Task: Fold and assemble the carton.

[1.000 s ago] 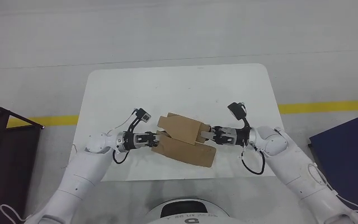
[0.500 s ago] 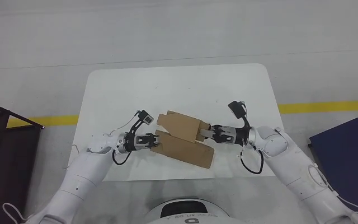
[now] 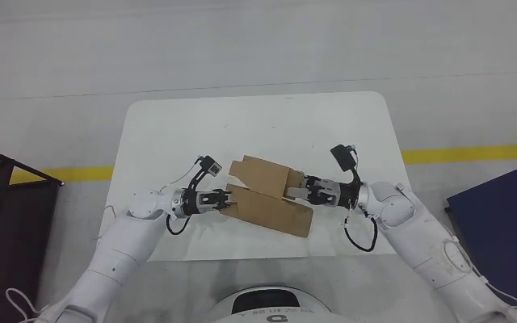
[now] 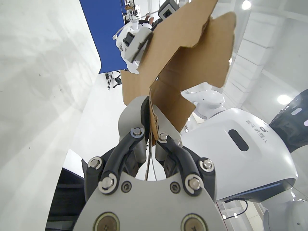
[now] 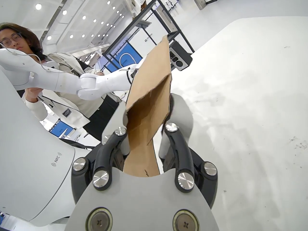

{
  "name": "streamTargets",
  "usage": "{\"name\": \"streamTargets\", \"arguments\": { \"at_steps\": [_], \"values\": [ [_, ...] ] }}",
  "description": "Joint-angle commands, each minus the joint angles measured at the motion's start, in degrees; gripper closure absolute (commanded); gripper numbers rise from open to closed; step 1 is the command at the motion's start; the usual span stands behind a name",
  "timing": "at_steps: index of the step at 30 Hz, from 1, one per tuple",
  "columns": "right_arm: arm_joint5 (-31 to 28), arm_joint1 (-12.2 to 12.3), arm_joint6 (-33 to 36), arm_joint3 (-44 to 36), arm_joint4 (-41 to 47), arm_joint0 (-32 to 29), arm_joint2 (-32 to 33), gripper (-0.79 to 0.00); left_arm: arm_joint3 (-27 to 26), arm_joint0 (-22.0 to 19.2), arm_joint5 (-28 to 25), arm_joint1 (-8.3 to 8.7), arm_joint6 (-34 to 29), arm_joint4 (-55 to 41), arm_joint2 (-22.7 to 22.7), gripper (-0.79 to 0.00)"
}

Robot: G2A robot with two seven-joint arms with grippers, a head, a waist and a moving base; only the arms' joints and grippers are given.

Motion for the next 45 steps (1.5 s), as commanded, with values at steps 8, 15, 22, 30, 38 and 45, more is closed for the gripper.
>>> {"name": "streamTargets", "arguments": {
  "at_steps": [8,15,22,30,38,45],
  "values": [
    [-3.4,-0.2,-14.2,-1.7,0.6,-4.1,6.4,-0.785,-0.1,-0.4,-6.3,-0.07,6.3,2.4,-1.2,0.0],
    [-4.2,-0.1,-11.2,-5.6,1.0,-6.6,5.0,-0.785,-0.7,-0.7,-9.7,-0.25,9.8,4.1,-0.4,0.0],
    [-1.8,-0.9,-8.7,-3.0,3.0,-3.3,0.4,-0.785,-1.4,-1.1,-11.4,-0.08,11.5,5.7,0.2,0.0],
    [-1.9,-1.1,-4.3,-1.1,8.2,-0.9,-2.4,-0.785,-1.8,-1.5,-12.9,0.6,12.9,10.9,0.7,0.0],
    [0.4,-1.0,4.0,1.0,17.0,1.4,-5.4,-0.739,-3.3,-1.9,-15.2,1.4,15.2,16.1,1.1,0.0],
    [0.3,-1.0,12.2,2.2,29.4,2.4,-7.8,-0.597,-2.8,-2.2,-17.5,1.97,17.6,19.2,1.0,0.0]
  ]
}}
